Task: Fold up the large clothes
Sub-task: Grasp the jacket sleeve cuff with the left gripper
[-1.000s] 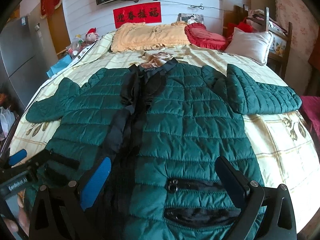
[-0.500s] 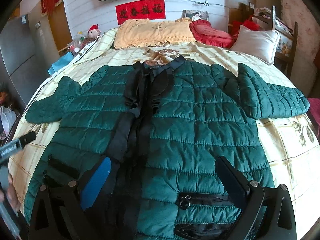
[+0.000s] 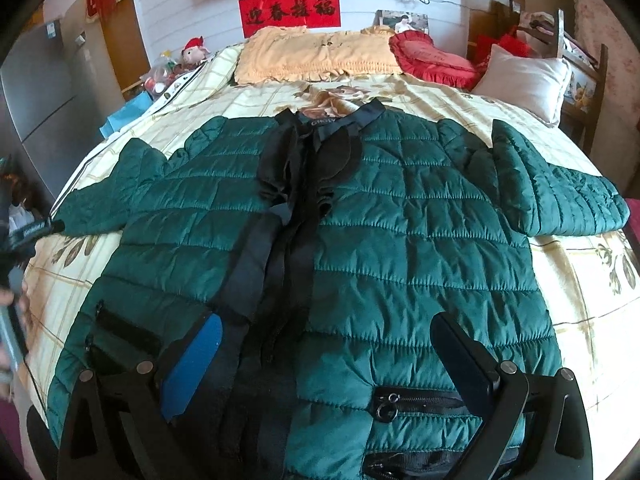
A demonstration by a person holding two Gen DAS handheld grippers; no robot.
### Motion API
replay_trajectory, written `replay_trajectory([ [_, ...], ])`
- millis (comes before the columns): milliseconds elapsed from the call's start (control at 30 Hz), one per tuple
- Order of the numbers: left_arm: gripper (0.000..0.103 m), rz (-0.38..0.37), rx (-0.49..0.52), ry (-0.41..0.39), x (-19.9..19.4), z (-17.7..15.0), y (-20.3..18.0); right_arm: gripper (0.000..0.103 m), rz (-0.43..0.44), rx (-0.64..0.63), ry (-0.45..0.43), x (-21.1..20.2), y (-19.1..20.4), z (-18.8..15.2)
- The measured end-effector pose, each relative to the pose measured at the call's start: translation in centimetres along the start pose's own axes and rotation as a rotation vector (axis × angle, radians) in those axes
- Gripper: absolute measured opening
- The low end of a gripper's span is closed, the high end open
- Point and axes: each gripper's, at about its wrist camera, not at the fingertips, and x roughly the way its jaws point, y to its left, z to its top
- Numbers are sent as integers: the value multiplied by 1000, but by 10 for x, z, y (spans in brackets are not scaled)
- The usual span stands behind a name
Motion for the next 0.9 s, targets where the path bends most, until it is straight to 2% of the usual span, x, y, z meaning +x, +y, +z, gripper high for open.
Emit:
replay_trajectory([
  [233, 102, 39, -191, 22, 48, 42, 51, 103, -5, -7, 6, -1, 2, 0],
  [367, 102, 110, -218, 17, 70, 61, 68, 103, -13, -18, 20, 0, 4, 1],
  [433, 102, 122, -238, 11, 79, 67, 75, 103, -19, -23, 21, 0, 4, 1],
  [567, 102, 101, -279, 19, 98, 72, 86, 103, -8, -7, 31, 1, 3, 2],
  [633, 98, 103, -280, 25, 106, 74, 85, 103, 6, 3, 42, 4, 3, 4],
  [733, 97, 83, -287, 21, 112, 76, 84, 103, 10, 2, 54, 8, 5, 6],
  [800, 94, 78, -290, 11, 115, 77, 83, 103, 7, -7, 55, 9, 7, 7],
  [833, 88, 72, -285, 5, 116, 78, 81, 103, 4, -12, 58, 10, 8, 8],
  [867, 77, 71, -275, -1, 116, 79, 79, 103, 3, -13, 59, 11, 8, 9],
  [900, 71, 52, -254, -5, 117, 81, 75, 103, 5, -12, 60, 12, 8, 9],
])
